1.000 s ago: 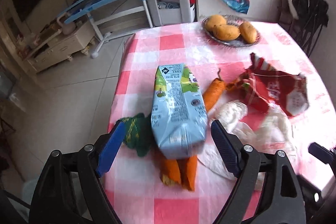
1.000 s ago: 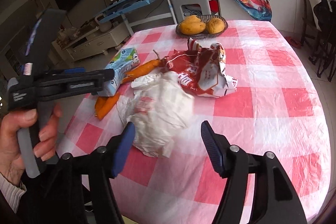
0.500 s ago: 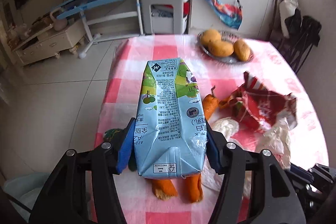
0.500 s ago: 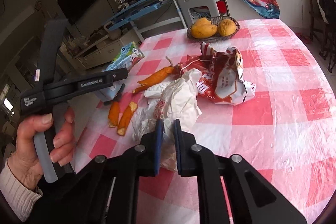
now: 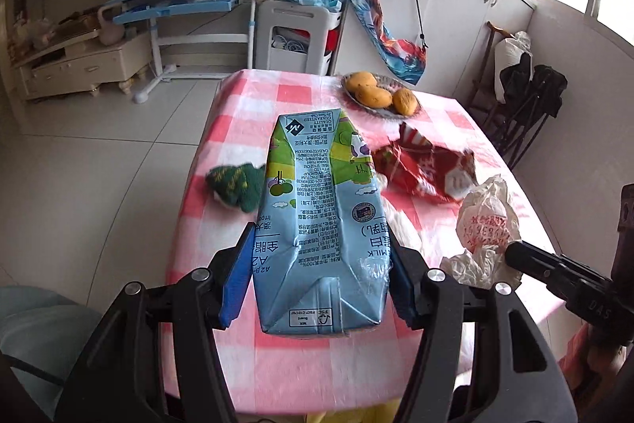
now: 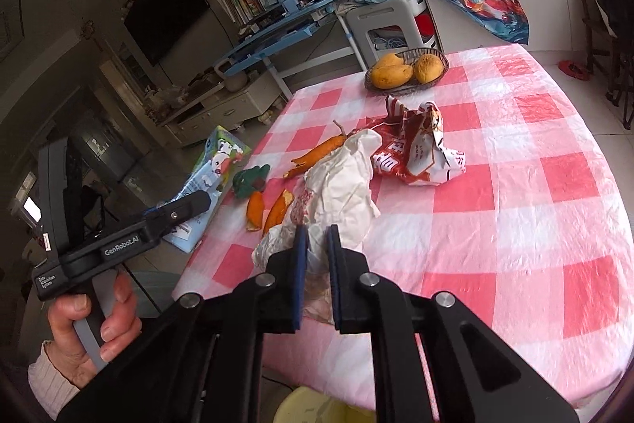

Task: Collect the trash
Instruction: 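Carry the bag into the yellow bin with the right tool while the left drops the carton there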

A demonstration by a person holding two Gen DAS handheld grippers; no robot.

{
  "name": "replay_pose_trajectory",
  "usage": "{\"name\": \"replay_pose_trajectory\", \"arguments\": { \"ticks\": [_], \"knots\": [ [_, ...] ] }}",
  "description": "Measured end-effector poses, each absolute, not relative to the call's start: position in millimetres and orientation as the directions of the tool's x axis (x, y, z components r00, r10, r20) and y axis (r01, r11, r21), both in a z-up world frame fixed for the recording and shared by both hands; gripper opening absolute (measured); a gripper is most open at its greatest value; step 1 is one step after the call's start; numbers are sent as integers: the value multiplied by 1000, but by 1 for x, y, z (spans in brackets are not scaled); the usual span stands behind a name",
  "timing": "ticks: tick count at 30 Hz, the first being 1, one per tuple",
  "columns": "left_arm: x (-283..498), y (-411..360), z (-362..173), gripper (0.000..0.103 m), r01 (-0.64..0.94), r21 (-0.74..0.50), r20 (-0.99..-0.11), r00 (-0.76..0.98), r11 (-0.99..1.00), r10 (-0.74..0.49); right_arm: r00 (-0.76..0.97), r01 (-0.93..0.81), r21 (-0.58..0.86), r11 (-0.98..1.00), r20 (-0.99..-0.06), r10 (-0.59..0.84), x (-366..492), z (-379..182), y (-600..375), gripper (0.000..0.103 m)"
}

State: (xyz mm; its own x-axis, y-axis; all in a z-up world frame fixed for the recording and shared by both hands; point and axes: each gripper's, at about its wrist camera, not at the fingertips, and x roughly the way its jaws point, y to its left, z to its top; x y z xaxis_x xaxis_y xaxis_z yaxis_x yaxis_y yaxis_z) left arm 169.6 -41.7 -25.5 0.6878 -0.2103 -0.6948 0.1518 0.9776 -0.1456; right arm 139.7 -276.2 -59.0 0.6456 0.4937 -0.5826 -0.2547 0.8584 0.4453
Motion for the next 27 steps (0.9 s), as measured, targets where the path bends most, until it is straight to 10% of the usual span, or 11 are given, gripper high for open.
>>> {"name": "replay_pose_trajectory", "arguments": {
  "ticks": [14,18,27],
  "knots": [
    [99,-54,-36,57,210,-116,-715,661,971,-228,457,-254,406,878,-749,479,42,-113,-233,13],
    [88,-57,-37,57,217,-112,-720,655,970,-229,395,-235,394,889,-796,458,38,-130,-229,39],
    [58,-69,-50,57,254,-90,-753,616,963,-233,576,-131,437,890,-697,427,37,-108,-259,55]
  ]
}}
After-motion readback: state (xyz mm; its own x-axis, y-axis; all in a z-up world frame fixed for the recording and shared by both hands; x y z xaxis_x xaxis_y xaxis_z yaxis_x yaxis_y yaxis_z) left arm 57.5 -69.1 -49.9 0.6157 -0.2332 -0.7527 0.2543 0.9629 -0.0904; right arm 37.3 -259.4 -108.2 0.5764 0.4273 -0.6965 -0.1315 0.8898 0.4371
